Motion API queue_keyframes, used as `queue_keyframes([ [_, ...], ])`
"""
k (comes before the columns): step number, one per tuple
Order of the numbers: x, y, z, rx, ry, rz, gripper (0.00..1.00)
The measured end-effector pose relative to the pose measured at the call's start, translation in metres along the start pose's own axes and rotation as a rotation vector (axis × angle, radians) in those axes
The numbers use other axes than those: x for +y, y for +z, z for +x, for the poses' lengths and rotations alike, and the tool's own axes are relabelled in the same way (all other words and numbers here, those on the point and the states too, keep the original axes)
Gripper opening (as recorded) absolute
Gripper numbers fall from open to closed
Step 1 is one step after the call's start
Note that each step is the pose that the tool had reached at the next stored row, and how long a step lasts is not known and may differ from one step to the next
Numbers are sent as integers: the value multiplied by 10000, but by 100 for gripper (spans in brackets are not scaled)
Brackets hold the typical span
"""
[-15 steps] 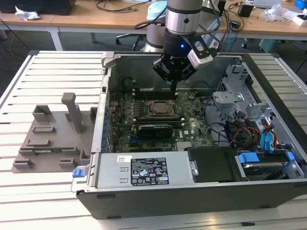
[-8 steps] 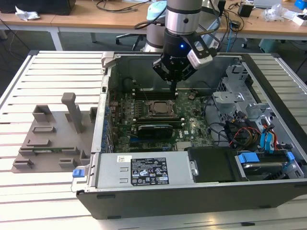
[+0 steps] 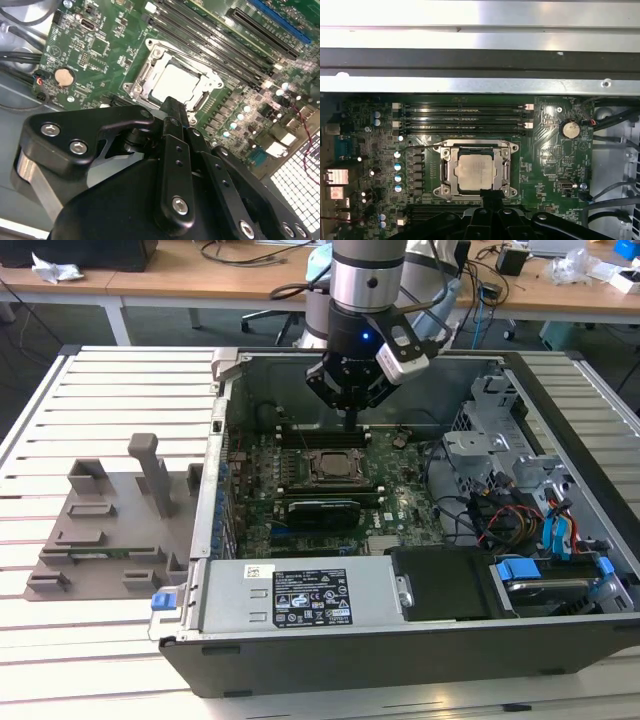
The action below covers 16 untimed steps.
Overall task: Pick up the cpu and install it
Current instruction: 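Install the first cpu locking lever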
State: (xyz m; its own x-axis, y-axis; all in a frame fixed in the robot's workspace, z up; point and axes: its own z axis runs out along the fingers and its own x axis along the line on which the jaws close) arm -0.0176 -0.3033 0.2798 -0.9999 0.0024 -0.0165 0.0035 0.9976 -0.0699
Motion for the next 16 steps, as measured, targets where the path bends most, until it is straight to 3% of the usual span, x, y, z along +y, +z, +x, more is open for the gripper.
queue_keyframes([
  [16, 0, -3, 177, 0, 0, 0, 11],
])
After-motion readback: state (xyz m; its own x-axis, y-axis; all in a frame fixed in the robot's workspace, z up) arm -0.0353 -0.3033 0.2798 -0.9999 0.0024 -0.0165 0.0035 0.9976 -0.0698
